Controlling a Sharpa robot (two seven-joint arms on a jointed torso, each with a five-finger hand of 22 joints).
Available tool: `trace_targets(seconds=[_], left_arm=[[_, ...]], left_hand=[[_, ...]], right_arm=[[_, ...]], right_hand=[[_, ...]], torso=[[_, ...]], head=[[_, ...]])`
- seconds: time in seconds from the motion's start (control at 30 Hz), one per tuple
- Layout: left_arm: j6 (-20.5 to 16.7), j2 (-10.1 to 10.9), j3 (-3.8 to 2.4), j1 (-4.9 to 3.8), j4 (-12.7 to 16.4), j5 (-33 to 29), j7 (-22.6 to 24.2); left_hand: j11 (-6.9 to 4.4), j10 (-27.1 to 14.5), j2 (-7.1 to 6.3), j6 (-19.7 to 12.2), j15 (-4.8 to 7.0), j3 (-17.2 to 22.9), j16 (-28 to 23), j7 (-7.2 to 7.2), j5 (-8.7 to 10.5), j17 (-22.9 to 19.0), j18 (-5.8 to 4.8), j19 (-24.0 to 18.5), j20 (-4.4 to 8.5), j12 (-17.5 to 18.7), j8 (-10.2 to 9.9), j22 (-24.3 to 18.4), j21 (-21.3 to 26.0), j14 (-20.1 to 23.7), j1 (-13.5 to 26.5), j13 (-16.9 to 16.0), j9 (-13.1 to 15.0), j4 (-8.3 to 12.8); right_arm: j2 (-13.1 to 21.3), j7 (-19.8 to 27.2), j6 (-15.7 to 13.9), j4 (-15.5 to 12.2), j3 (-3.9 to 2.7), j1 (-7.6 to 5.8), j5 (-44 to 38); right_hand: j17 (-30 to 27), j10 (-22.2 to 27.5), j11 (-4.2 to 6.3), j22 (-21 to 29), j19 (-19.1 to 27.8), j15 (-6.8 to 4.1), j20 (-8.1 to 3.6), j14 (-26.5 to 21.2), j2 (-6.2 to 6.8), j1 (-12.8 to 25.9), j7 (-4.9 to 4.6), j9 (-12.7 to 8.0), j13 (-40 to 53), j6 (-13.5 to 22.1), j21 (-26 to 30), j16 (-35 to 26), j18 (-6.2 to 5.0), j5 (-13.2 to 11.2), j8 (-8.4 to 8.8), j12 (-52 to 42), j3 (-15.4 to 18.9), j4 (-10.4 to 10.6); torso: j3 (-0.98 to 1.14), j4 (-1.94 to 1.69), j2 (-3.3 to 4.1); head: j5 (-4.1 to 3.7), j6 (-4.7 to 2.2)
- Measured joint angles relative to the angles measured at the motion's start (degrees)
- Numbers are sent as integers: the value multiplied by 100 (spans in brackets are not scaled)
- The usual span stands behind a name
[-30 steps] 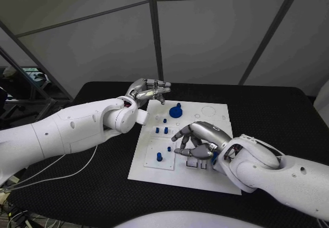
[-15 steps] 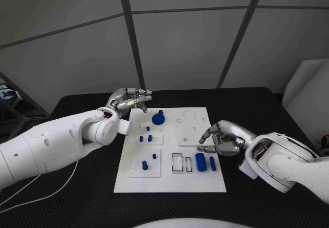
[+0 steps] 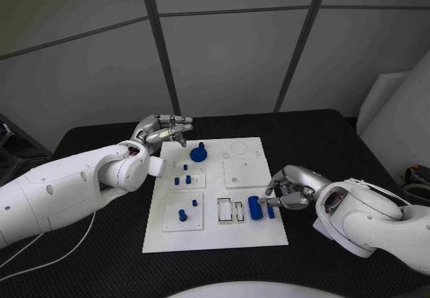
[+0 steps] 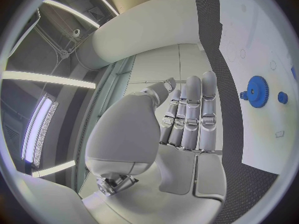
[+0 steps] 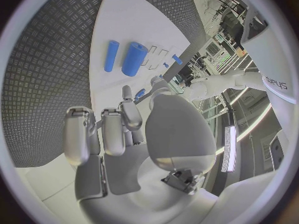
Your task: Assemble the parts on the task board
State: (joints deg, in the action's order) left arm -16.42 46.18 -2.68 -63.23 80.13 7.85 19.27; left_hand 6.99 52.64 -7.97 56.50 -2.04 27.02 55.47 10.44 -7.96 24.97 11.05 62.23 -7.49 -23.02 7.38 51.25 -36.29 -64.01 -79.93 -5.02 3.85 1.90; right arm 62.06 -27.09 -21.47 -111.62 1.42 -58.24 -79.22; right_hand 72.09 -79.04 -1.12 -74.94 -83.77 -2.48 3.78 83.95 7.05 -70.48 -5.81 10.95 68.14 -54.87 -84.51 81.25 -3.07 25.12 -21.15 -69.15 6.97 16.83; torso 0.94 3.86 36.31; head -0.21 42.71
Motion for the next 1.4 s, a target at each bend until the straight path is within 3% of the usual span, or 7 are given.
trace_targets(seconds=[0.2,1.03,1.13,1.4], left_arm=[[0,12,1,3,24,0,1],[0,71,2,4,70,0,4],[0,73,2,4,73,0,4],[1,81,2,4,78,0,4]], left_hand=[[0,0,0,0,0,0,0,0,0,0,0,0,0,0,0,0,0,0,0,0,0,0],[0,0,-1,0,0,-15,0,0,0,-9,0,0,0,-22,0,0,0,0,-1,-1,0,-15],[0,0,-1,0,0,-15,0,0,0,-8,0,0,0,-22,0,0,0,0,-1,-1,0,-15],[0,0,-1,0,0,-15,0,0,0,-8,0,0,0,-22,0,0,0,0,-1,-1,0,-15]], right_arm=[[-178,-254,55,71,17,143,-222],[-711,-541,252,496,-6,354,-477],[-761,-542,243,524,-12,362,-483],[-785,-542,148,534,-12,375,-508]], right_hand=[[29,0,0,0,0,0,0,0,32,69,-1,14,34,38,0,0,0,1,-38,0,85,-5],[141,1,0,2,1,1,0,0,-25,119,1,68,134,35,0,69,-1,-83,-146,-72,116,-5],[183,-32,27,2,1,1,0,0,-123,67,2,68,182,35,-1,89,90,-84,-193,-110,117,-5],[287,-105,61,2,1,-32,0,8,-394,-163,53,118,348,-15,-68,140,90,153,-309,-229,81,-42]], torso=[[-4,-12,0],[-7,-4,7],[-5,-3,6],[-4,-3,5]], head=[[-3,9],[71,85],[73,89],[74,96]])
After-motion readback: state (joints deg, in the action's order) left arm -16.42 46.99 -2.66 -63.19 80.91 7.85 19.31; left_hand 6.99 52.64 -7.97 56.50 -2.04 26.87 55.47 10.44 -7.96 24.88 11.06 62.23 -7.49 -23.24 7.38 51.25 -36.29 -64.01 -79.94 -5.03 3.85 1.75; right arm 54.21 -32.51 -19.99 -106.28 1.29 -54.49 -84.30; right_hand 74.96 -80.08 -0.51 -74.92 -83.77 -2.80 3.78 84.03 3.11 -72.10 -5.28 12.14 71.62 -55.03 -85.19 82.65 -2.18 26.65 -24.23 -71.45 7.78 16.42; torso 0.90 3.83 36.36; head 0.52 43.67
